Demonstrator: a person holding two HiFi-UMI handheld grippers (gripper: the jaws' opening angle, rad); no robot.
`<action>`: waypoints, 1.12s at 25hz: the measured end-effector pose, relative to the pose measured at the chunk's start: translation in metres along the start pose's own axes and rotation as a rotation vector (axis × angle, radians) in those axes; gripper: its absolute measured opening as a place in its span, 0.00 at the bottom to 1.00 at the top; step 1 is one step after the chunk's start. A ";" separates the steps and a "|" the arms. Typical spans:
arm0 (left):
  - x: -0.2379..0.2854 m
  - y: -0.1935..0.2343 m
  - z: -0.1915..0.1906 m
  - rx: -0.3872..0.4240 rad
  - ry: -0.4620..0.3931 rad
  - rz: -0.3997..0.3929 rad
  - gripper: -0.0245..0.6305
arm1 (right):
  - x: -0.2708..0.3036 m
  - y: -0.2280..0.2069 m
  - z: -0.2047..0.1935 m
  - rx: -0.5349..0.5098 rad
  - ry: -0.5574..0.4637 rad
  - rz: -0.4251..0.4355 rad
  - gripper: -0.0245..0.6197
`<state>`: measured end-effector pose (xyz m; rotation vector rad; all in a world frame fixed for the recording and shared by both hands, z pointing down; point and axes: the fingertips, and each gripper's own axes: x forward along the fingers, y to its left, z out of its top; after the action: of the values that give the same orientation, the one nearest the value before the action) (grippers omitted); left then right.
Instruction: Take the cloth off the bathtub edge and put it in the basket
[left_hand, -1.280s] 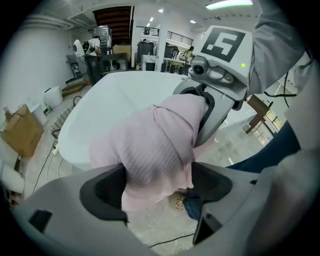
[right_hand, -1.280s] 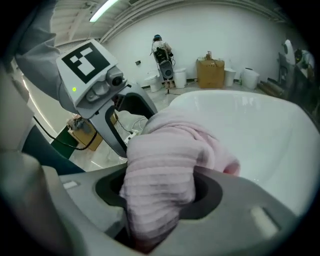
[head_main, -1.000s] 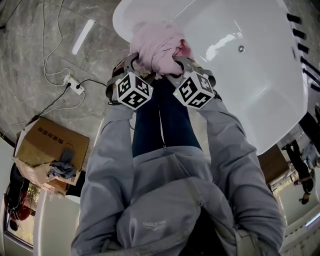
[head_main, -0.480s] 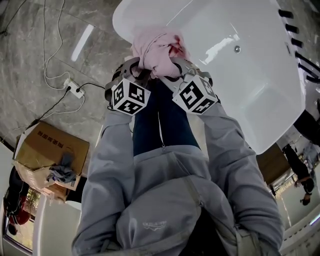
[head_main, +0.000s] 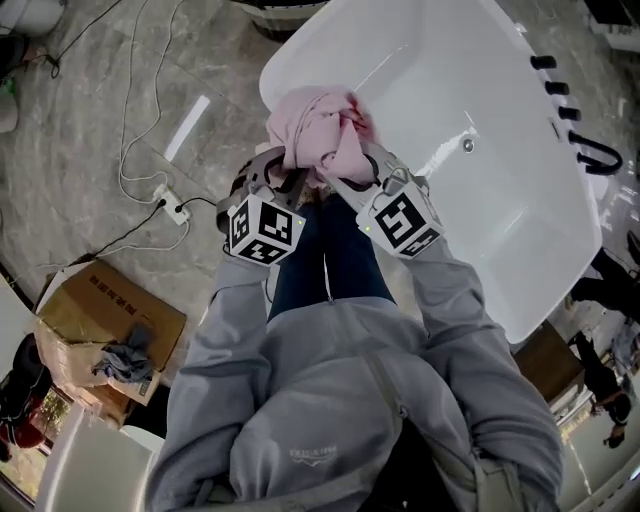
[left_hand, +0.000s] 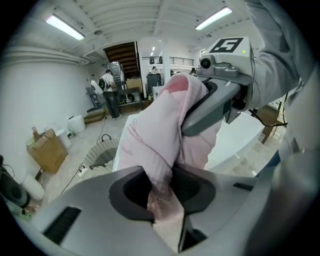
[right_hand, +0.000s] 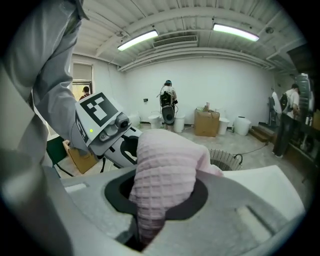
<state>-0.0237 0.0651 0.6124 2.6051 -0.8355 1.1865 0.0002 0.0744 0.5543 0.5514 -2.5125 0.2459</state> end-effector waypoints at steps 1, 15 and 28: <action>-0.009 0.005 0.008 0.004 -0.008 0.014 0.19 | -0.005 -0.001 0.012 -0.016 -0.014 -0.007 0.16; -0.123 0.019 0.115 0.036 -0.116 0.144 0.19 | -0.092 0.007 0.139 -0.102 -0.187 -0.060 0.16; -0.167 0.003 0.172 0.077 -0.180 0.188 0.19 | -0.150 0.011 0.182 -0.144 -0.274 -0.101 0.16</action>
<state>-0.0026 0.0712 0.3733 2.7796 -1.1118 1.0570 0.0239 0.0827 0.3195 0.6909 -2.7262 -0.0534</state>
